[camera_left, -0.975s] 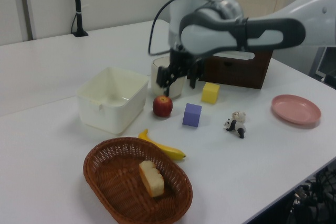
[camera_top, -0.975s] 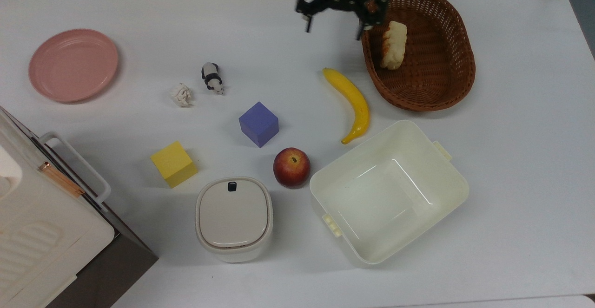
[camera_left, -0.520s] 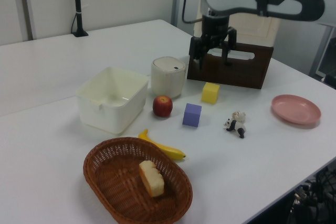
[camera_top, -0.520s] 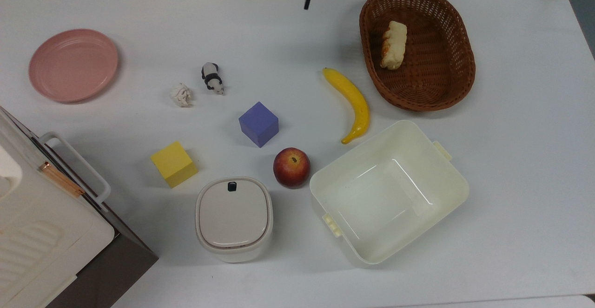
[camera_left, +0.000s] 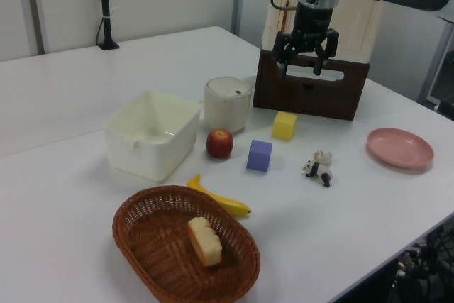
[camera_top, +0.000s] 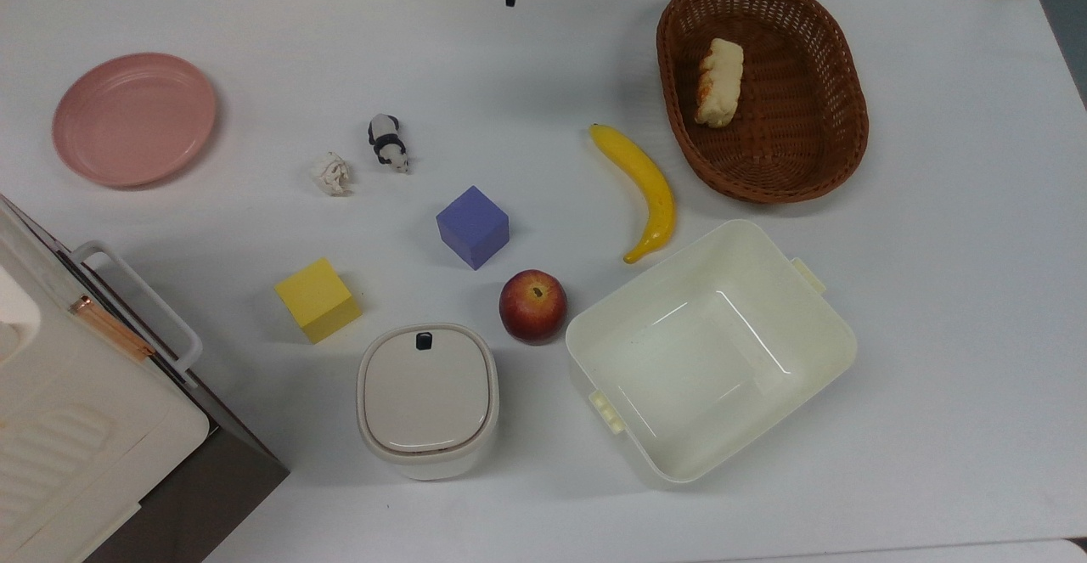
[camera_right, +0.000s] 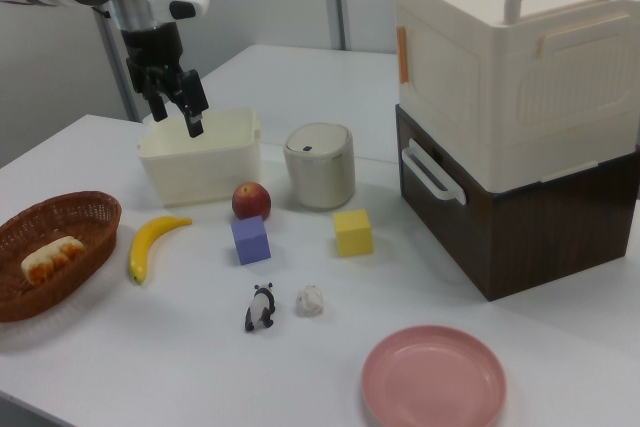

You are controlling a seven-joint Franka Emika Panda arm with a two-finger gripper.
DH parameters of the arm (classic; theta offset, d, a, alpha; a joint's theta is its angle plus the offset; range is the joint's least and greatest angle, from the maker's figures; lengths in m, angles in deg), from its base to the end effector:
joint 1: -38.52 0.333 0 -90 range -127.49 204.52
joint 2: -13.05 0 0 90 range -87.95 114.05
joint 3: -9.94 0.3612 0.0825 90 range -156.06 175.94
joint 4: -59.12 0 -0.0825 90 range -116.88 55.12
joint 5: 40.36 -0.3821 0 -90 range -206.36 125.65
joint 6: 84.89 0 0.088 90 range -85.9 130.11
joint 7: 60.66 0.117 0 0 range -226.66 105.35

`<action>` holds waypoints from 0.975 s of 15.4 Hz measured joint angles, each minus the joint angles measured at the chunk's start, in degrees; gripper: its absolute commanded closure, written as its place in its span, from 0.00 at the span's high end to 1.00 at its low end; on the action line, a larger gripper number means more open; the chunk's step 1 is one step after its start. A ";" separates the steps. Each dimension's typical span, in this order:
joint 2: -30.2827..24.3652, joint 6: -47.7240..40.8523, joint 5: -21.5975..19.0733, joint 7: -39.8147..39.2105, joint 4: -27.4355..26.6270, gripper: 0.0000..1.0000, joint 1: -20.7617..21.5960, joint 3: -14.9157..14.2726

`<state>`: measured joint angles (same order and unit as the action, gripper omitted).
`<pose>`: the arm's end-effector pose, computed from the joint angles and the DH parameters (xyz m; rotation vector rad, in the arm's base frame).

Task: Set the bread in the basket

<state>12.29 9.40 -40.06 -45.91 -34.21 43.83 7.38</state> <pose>0.5540 0.0258 0.6462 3.1241 -0.3279 0.0477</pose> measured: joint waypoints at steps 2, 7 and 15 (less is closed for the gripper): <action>0.18 -0.01 -1.79 -1.21 -0.02 1.00 0.08 0.00; 0.29 -0.02 -2.27 -2.40 -0.33 1.00 0.08 0.00; 1.21 -0.02 -2.31 -2.98 -1.27 1.00 0.18 0.00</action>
<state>13.50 9.38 -42.37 -48.88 -35.47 44.01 7.38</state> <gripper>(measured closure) 0.000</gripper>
